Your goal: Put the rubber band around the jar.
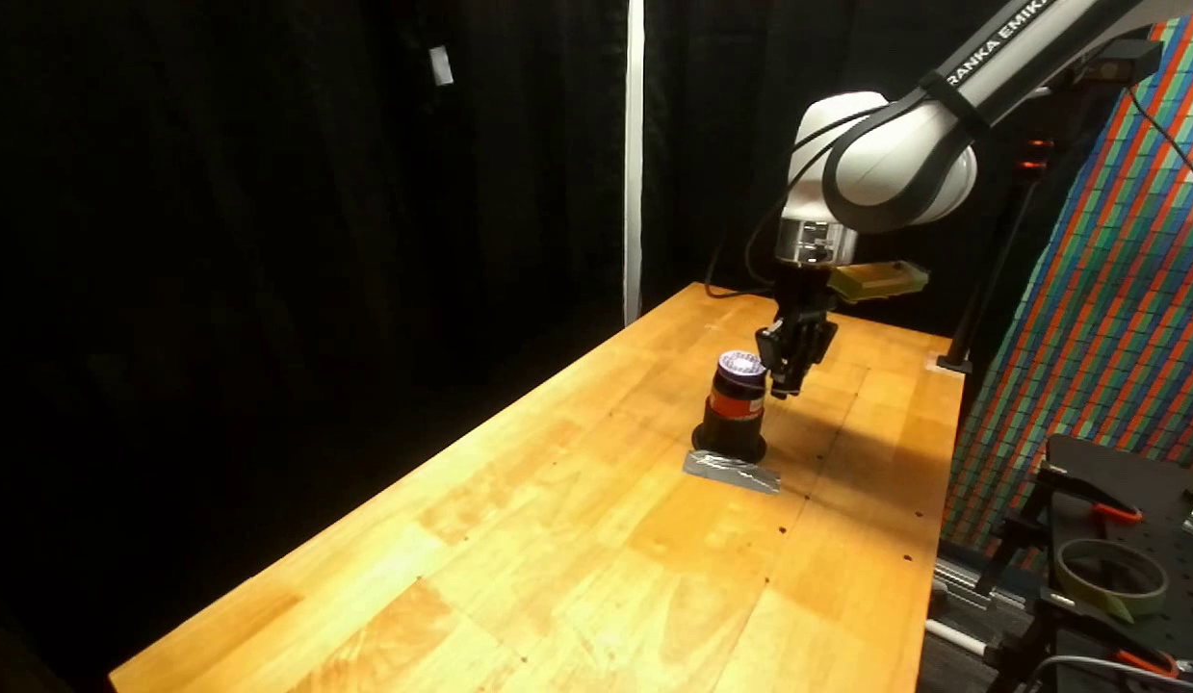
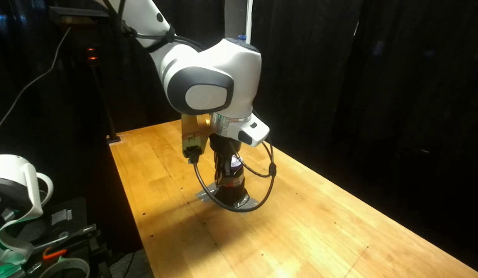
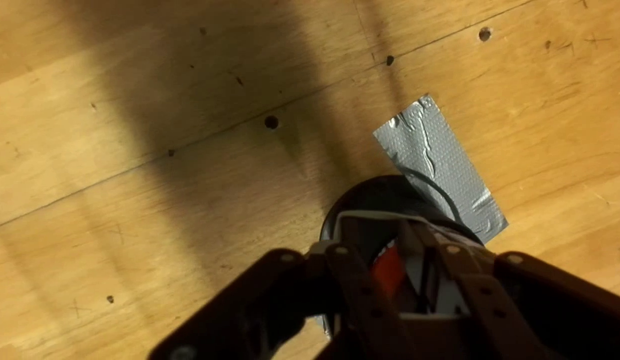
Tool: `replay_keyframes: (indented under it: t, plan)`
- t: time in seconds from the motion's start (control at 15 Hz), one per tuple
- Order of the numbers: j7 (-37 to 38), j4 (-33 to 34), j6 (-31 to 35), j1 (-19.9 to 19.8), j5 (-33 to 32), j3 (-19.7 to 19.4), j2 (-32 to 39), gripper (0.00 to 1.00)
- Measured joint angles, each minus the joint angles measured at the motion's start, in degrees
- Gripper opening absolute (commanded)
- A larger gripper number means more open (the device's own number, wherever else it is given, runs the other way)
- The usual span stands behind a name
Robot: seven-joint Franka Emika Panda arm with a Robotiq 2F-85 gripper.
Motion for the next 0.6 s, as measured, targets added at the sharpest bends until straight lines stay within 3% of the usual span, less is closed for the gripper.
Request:
replay_keyframes:
  t: [0.6]
  plan:
    - [-3.3, -10.4, 19.5, 0.1, 0.4, 2.1, -5.1, 0.14]
